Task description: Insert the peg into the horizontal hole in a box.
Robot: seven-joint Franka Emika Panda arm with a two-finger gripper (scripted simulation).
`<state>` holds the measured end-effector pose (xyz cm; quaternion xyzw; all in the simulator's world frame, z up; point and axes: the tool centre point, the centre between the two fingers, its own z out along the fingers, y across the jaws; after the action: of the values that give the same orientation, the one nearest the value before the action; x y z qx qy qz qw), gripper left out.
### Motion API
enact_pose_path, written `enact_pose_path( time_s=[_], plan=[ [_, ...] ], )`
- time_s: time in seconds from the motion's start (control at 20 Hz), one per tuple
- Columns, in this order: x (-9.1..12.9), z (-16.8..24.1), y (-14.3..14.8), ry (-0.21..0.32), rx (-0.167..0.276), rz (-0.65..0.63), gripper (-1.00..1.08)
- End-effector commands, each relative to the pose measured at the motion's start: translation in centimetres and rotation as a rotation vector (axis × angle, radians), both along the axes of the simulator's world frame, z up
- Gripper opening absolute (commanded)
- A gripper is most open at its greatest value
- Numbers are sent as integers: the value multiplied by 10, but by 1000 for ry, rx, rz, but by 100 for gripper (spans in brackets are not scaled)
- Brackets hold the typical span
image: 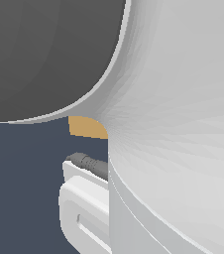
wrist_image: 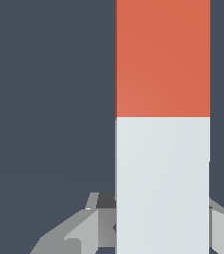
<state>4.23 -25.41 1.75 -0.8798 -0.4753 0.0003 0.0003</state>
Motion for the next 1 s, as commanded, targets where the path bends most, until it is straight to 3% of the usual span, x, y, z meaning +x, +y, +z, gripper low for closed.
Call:
enact_pose_path(
  time_s=[0.0,0.5,0.95],
  plan=[
    [0,0,0,0,0,0,-100],
    [-6,4,16,0,0,18,-100],
    [-25,16,61,0,0,72,-100]
  ],
)
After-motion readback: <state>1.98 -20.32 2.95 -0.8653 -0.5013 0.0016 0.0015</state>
